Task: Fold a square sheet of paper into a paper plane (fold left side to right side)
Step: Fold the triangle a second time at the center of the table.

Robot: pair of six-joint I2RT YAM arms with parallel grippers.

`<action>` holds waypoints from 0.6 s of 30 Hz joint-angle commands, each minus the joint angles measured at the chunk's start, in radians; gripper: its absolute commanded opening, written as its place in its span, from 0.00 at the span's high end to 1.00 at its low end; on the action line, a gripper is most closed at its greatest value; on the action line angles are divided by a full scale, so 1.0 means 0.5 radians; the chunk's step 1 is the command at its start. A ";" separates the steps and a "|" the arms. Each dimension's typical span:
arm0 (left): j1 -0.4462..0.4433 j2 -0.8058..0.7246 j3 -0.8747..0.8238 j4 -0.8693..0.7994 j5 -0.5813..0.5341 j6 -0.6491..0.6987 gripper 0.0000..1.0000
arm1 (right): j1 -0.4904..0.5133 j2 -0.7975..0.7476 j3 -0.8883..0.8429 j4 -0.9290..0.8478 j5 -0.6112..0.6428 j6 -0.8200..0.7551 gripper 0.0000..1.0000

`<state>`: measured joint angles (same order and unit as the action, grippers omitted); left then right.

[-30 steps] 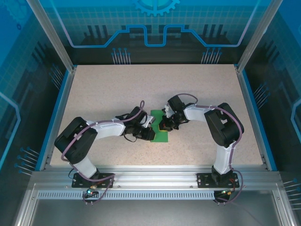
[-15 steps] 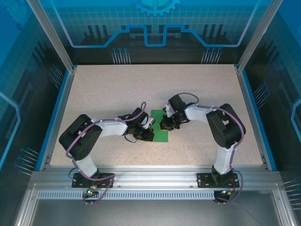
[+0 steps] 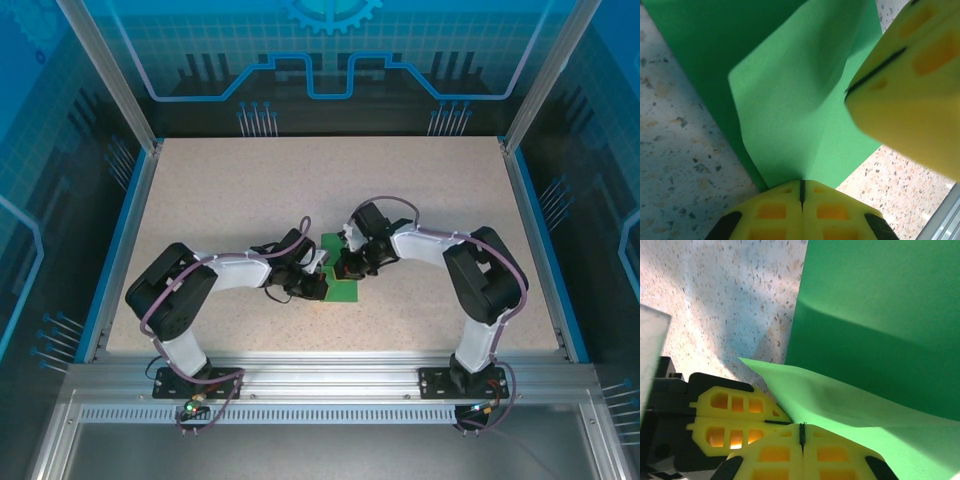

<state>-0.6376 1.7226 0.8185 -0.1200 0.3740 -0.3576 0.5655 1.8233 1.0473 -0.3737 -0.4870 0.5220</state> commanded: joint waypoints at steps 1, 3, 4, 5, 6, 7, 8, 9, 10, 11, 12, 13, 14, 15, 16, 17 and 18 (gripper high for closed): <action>-0.001 0.040 -0.021 -0.039 -0.107 0.049 1.00 | 0.046 0.072 0.039 -0.044 -0.057 -0.026 1.00; -0.001 0.040 -0.019 -0.040 -0.110 0.049 1.00 | 0.053 0.090 0.050 -0.053 -0.060 -0.026 1.00; -0.003 0.037 -0.019 -0.042 -0.110 0.049 1.00 | 0.056 0.097 0.050 -0.054 -0.060 -0.023 1.00; -0.007 0.036 -0.018 -0.042 -0.114 0.048 1.00 | 0.056 0.101 0.050 -0.053 -0.059 -0.022 1.00; -0.007 0.036 -0.018 -0.043 -0.113 0.049 1.00 | 0.056 0.106 0.050 -0.050 -0.058 -0.022 1.00; -0.007 0.035 -0.016 -0.043 -0.113 0.047 1.00 | 0.059 0.113 0.054 -0.053 -0.060 -0.022 1.00; -0.010 0.037 -0.016 -0.046 -0.113 0.049 1.00 | 0.059 0.117 0.053 -0.053 -0.063 -0.022 1.00; -0.010 0.039 -0.015 -0.046 -0.115 0.047 1.00 | 0.062 0.123 0.056 -0.054 -0.065 -0.022 1.00; -0.010 0.040 -0.015 -0.047 -0.116 0.047 1.00 | 0.064 0.128 0.061 -0.059 -0.064 -0.025 1.00; -0.012 0.040 -0.013 -0.048 -0.116 0.048 1.00 | 0.065 0.130 0.064 -0.066 -0.057 -0.028 1.00; -0.011 0.040 -0.014 -0.047 -0.118 0.048 1.00 | 0.065 0.137 0.068 -0.074 -0.048 -0.030 1.00; -0.013 0.040 -0.014 -0.047 -0.119 0.045 1.00 | 0.065 0.146 0.069 -0.082 -0.037 -0.034 1.00; -0.011 0.040 -0.014 -0.051 -0.122 0.045 1.00 | 0.065 0.152 0.073 -0.088 -0.028 -0.037 1.00; -0.013 0.038 -0.013 -0.052 -0.122 0.044 1.00 | 0.065 0.162 0.077 -0.096 -0.026 -0.041 1.00; -0.012 0.037 -0.014 -0.052 -0.125 0.046 1.00 | 0.065 0.170 0.083 -0.102 -0.025 -0.044 1.00; -0.012 0.036 -0.011 -0.054 -0.125 0.049 1.00 | 0.065 0.179 0.086 -0.108 -0.023 -0.046 1.00; -0.013 0.037 -0.010 -0.057 -0.128 0.049 1.00 | 0.065 0.187 0.092 -0.116 -0.023 -0.050 1.00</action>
<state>-0.6395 1.7226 0.8185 -0.1200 0.3698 -0.3576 0.5827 1.8931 1.0698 -0.3923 -0.4976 0.5163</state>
